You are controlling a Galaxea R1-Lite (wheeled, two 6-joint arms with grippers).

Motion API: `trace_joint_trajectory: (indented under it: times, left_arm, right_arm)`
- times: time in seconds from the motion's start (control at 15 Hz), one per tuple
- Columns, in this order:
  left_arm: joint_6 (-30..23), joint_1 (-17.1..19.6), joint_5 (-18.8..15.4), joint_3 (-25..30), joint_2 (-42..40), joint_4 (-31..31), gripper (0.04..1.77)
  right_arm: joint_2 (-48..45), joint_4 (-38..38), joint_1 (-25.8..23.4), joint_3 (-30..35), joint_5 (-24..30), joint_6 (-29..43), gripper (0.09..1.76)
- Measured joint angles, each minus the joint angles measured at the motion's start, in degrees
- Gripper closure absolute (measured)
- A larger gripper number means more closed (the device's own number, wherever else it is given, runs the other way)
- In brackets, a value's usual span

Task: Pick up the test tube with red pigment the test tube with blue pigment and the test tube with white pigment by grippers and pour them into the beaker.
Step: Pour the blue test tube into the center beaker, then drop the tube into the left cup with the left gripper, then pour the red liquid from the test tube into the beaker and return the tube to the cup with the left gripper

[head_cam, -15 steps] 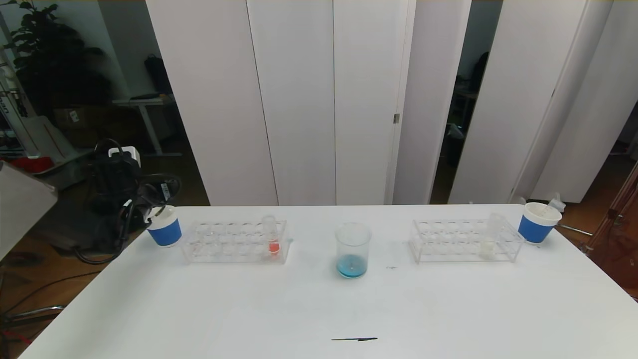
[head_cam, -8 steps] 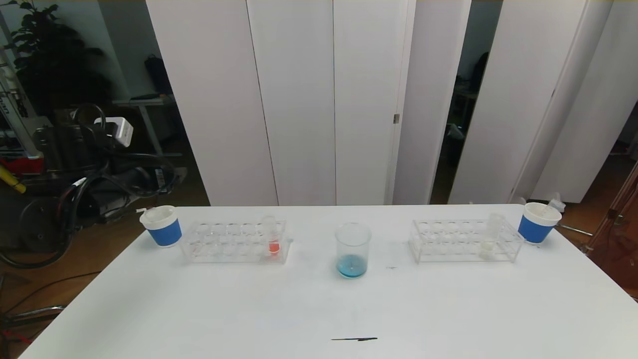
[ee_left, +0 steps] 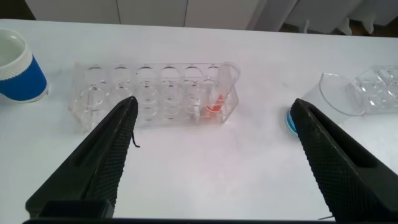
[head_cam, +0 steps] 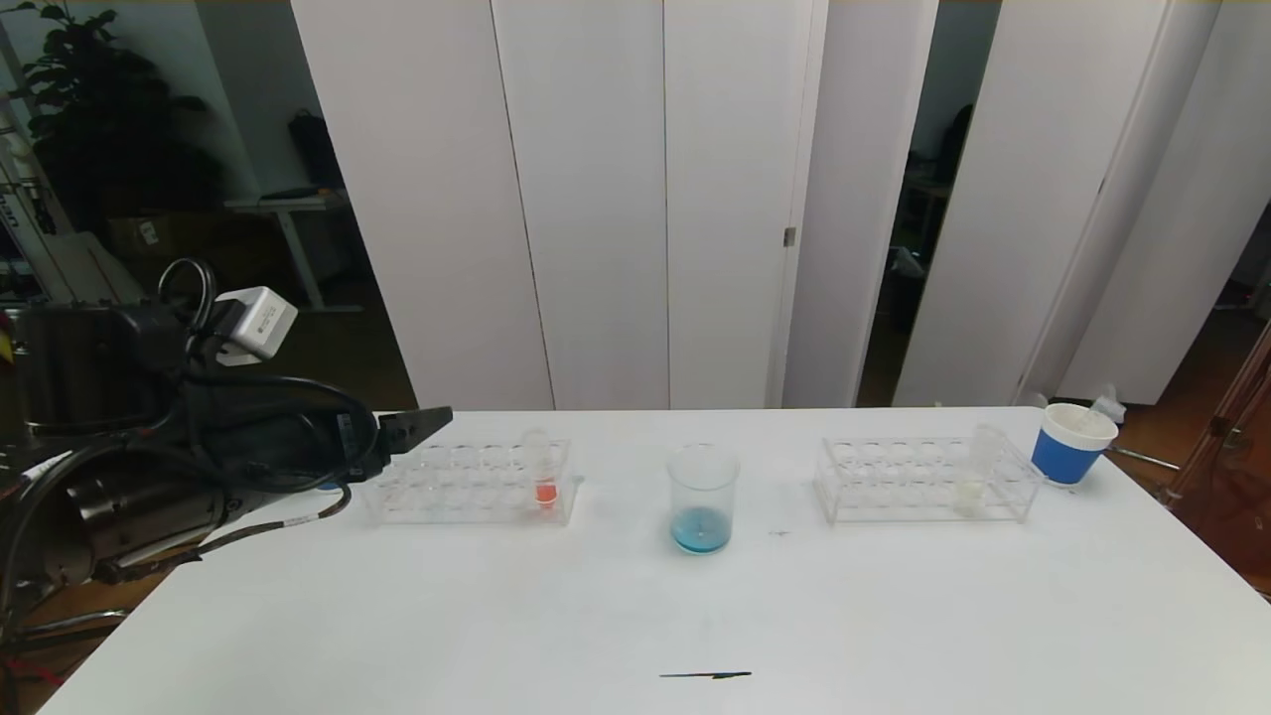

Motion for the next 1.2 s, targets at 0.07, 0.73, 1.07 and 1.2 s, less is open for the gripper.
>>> trace_joint_trajectory:
  times: [0.07, 0.73, 1.07, 1.2]
  left_arm:
    - [-1.3, -2.0, 0.2, 1.6, -0.6, -0.2, 0.06]
    - [-6.1, -12.9, 20.3, 7.5, 8.3, -16.9, 0.06]
    - [-7.2, -19.1, 36.7, 6.5, 23.8, -33.3, 0.06]
    - [-7.0, -20.6, 35.7, 6.9, 27.2, -36.3, 0.06]
  right_arm:
    - [0.0, 0.0, 0.0, 0.0, 0.0, 0.0, 0.1]
    - [0.0, 0.0, 0.0, 0.0, 0.0, 0.0, 0.1]
    - [0.0, 0.0, 0.0, 0.0, 0.0, 0.0, 0.1]
    - [0.0, 0.0, 0.0, 0.0, 0.0, 0.0, 0.1]
